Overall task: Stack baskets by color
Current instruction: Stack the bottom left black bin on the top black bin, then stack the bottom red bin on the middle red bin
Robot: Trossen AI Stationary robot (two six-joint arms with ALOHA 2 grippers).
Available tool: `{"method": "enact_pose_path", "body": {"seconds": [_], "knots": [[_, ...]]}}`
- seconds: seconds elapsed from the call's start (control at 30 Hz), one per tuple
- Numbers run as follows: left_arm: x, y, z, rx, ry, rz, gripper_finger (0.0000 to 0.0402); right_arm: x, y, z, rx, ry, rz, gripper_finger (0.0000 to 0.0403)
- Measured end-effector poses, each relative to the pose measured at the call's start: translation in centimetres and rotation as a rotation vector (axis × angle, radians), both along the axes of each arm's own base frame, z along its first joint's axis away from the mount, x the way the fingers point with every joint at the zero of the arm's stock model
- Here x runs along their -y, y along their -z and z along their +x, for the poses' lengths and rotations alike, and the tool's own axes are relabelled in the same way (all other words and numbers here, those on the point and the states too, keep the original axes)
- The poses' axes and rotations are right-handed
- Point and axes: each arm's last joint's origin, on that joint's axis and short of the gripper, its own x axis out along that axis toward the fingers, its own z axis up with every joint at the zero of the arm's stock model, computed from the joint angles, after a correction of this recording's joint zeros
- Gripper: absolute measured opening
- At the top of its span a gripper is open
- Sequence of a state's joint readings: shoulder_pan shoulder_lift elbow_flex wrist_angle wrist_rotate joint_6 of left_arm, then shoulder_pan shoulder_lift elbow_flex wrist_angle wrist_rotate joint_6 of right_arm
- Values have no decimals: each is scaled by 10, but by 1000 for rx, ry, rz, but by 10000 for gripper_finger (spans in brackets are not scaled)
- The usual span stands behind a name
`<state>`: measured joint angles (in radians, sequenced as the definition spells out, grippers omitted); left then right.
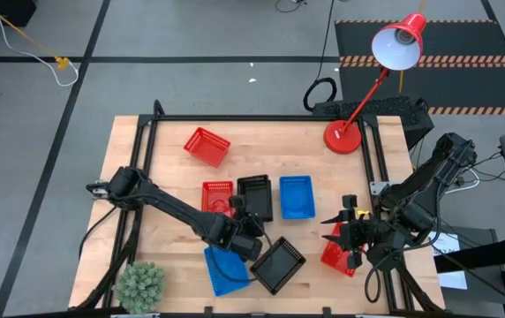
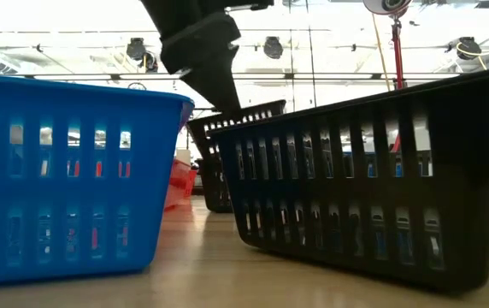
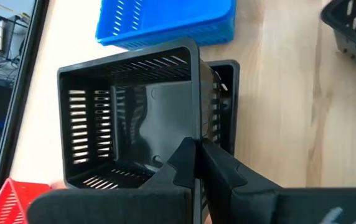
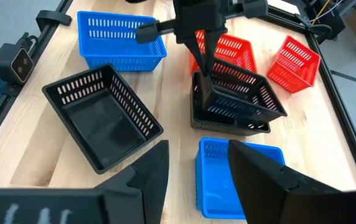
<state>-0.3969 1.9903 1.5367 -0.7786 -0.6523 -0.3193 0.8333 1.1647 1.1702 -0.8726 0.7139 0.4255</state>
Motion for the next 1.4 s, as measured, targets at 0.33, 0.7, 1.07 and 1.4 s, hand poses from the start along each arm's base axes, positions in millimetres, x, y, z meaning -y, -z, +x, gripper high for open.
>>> {"method": "enact_pose_path", "body": {"seconds": [0.33, 0.7, 1.07, 1.4], "knots": [[-3, 10, 3, 20, 31, -6, 74, 0, 0, 0, 0, 0, 0, 157], [-10, 9, 6, 72, -30, -87, 137, 0, 0, 0, 0, 0, 0, 157], [-8, -28, 6, 173, -3, -119, 118, -1, -1, 1, 6, 3, 20, 157], [-15, -57, -6, 221, -17, -116, 115, -2, -2, 1, 18, 8, 42, 157]]}}
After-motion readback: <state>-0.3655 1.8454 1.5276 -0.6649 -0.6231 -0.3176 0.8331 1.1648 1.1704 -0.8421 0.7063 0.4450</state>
